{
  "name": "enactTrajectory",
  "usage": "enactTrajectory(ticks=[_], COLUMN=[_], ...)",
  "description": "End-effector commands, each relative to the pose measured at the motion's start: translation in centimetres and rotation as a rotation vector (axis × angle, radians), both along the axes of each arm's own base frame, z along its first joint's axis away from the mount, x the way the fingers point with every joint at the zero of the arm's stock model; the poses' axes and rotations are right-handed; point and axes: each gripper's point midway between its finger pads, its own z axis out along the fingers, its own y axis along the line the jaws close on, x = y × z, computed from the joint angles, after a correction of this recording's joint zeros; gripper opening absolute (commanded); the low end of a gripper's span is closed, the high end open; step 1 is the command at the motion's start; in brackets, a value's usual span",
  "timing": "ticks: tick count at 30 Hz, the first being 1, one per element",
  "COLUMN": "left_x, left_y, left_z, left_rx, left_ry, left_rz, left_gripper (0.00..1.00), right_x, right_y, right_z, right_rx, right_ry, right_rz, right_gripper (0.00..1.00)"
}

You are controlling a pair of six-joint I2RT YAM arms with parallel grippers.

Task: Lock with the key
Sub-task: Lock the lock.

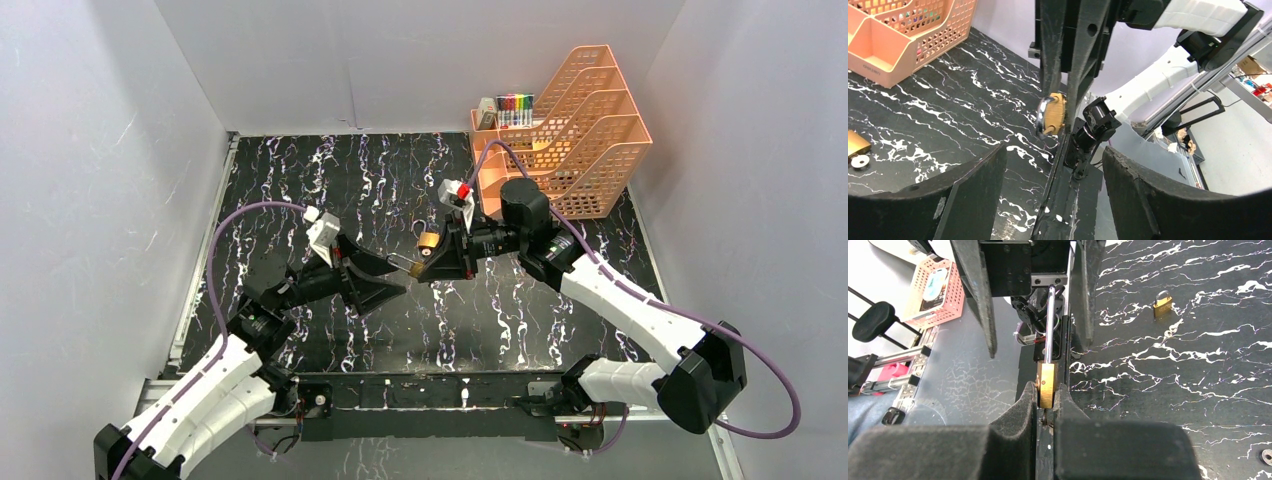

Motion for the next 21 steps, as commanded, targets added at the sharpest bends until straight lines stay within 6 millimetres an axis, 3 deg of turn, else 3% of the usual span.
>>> enactTrajectory(ticks=[1,8,14,21], left_x=[-1.3,-1.2,0.3,0.8], left_y=[0.2,0.2,0.2,0.3], left_z=[2.8,3.3,3.3,3.8], left_rx=[-0.031,-0.024,-0.002,-0.012], left_ry=[-0.096,-0.142,-0.146,-0.174], left_rz=[-0.045,-0.045,0.023,0.043], left_gripper=[0.69,0.62,0.62,0.57], right_x=[-0.3,-0.5,-0.7,-0.9], right_y=[-0.4,-0.5,-0.6,-0.7], right_z=[1.9,1.8,1.9,1.7], right_rx=[0.061,0.059,0.058,0.053], right_ry=[-0.072,-0.064,-0.064,-0.065], right_rz=[0.015,0.032,0.037,0.046], right_gripper=[0.0,0.0,0.0,0.0])
